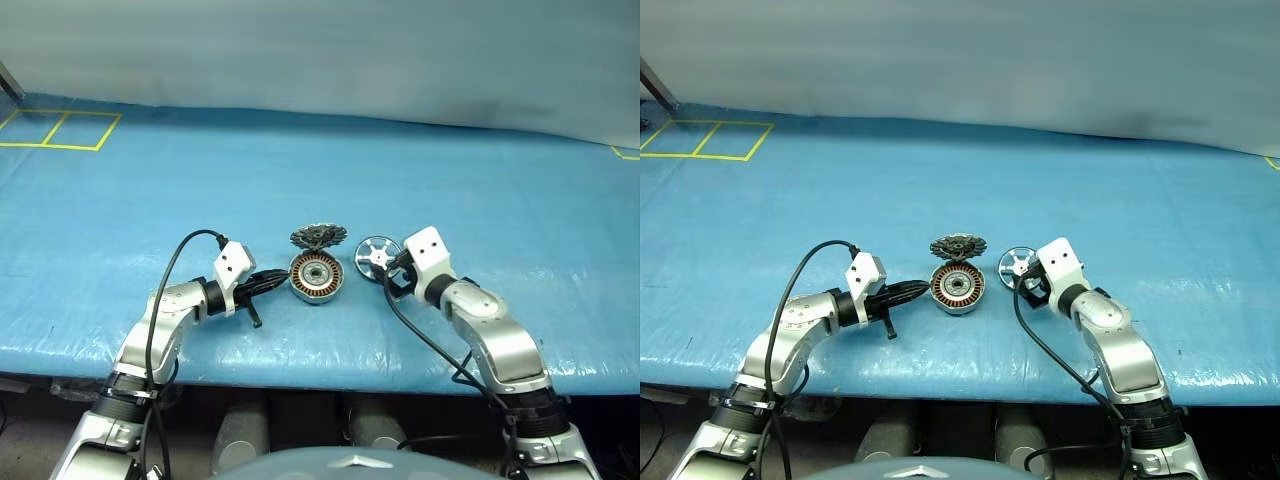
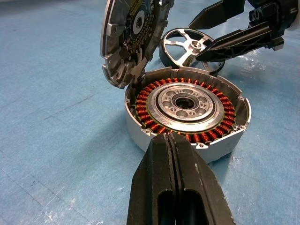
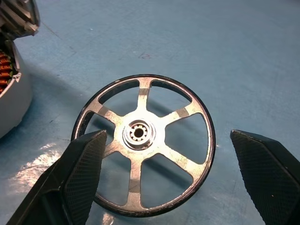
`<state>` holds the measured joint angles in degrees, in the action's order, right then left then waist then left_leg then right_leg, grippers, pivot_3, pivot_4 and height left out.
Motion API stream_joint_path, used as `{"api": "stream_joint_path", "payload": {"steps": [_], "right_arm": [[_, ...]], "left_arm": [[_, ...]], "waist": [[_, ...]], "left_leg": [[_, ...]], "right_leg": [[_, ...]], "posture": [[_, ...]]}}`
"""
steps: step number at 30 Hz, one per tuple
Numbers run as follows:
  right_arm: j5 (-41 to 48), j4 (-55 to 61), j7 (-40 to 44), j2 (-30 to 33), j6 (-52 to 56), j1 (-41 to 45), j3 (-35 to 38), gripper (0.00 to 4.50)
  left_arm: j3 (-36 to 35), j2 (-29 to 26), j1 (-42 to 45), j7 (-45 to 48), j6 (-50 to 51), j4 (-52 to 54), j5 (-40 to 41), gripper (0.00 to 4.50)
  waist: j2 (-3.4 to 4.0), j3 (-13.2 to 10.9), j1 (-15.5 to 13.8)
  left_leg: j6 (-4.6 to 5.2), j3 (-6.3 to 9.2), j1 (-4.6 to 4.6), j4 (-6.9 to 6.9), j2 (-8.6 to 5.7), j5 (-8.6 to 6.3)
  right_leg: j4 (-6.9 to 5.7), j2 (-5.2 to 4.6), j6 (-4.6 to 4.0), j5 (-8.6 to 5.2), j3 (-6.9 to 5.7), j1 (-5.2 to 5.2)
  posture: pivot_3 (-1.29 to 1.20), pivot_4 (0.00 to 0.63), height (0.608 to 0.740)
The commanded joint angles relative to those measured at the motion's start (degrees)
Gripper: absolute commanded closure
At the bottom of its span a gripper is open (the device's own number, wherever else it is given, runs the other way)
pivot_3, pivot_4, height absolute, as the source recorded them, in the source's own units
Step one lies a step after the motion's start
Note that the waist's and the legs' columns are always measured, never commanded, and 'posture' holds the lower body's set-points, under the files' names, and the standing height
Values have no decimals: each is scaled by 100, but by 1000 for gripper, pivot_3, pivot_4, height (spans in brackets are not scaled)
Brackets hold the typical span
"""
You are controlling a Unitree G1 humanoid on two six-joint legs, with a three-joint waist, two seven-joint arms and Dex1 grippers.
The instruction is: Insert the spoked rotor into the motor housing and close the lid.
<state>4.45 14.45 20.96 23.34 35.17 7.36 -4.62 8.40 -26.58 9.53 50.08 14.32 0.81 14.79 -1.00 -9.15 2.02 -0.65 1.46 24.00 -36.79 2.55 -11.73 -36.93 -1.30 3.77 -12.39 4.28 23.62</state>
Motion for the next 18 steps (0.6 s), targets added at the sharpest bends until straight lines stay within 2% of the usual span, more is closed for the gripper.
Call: {"api": "stream_joint_path", "payload": {"steps": [1,18], "right_arm": [[-172,168,-33,76,-225,33,-17,0],[-494,238,141,185,-571,-55,-317,0]], "left_arm": [[3,35,24,-1,-82,215,9,4464],[-2,35,1,-38,-83,158,-37,4464]], "waist": [[0,0,0],[0,0,-1]], "left_leg": [[0,0,0,0,0,0],[0,-1,0,2,0,0]], "right_leg": [[0,0,0,0,0,0],[1,-1,0,0,0,1]], "posture": [[0,150,740],[0,150,740]]}}
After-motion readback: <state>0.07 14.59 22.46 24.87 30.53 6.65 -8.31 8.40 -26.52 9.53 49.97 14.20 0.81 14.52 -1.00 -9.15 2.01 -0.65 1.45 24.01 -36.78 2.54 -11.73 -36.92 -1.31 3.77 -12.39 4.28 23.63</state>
